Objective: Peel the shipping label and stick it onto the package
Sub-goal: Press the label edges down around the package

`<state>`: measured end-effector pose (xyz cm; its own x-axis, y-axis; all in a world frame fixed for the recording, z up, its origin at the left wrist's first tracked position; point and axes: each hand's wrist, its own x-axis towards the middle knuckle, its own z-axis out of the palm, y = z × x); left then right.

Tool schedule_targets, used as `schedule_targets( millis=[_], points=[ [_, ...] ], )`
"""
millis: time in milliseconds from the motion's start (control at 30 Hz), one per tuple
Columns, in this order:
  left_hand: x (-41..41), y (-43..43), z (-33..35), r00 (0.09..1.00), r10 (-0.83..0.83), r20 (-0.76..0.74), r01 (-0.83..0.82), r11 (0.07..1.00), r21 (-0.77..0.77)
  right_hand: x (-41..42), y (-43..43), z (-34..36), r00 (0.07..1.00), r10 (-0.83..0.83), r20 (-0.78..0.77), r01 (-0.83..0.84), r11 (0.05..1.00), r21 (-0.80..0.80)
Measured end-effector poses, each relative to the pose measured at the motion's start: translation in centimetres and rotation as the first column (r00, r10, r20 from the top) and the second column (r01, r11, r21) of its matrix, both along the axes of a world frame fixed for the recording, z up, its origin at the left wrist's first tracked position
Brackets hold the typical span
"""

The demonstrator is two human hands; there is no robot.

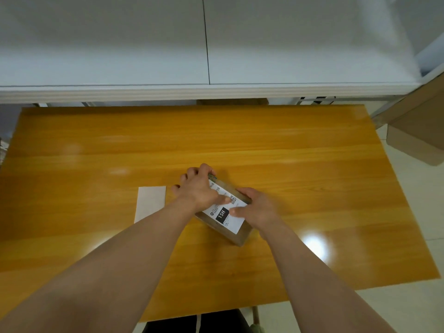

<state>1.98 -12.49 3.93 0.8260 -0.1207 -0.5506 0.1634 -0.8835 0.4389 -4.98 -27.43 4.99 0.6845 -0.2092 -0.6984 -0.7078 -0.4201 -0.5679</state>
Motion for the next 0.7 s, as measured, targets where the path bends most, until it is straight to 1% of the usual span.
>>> schedule_targets(
  millis=[100,267,333,533,633,700],
  points=[
    [0.0,0.0,-0.1,1.000,0.029,0.001,-0.029,1.000,-0.009,0.7,0.3,-0.2,0.999,-0.040,0.031,0.040,0.999,-0.020],
    [0.5,-0.1,-0.7,0.988,0.150,0.038,-0.149,0.988,-0.030,1.6,0.3,-0.4,0.997,-0.072,0.043,0.073,0.997,-0.013],
    [0.5,-0.2,-1.0,0.984,0.169,0.056,-0.167,0.985,-0.034,1.9,0.4,-0.8,0.996,-0.083,0.046,0.083,0.997,-0.002],
    [0.4,-0.3,-1.2,0.974,0.210,0.089,-0.207,0.978,-0.039,2.6,0.2,-1.3,0.997,-0.037,0.069,0.040,0.998,-0.038],
    [0.4,-0.2,-1.1,0.980,0.182,0.081,-0.181,0.983,-0.028,2.7,0.2,-1.2,0.996,0.013,0.091,-0.007,0.998,-0.062],
    [0.2,-0.2,-1.1,0.993,0.065,0.094,-0.068,0.997,0.031,2.6,0.1,-1.0,0.994,0.042,0.101,-0.036,0.998,-0.058]
  ],
)
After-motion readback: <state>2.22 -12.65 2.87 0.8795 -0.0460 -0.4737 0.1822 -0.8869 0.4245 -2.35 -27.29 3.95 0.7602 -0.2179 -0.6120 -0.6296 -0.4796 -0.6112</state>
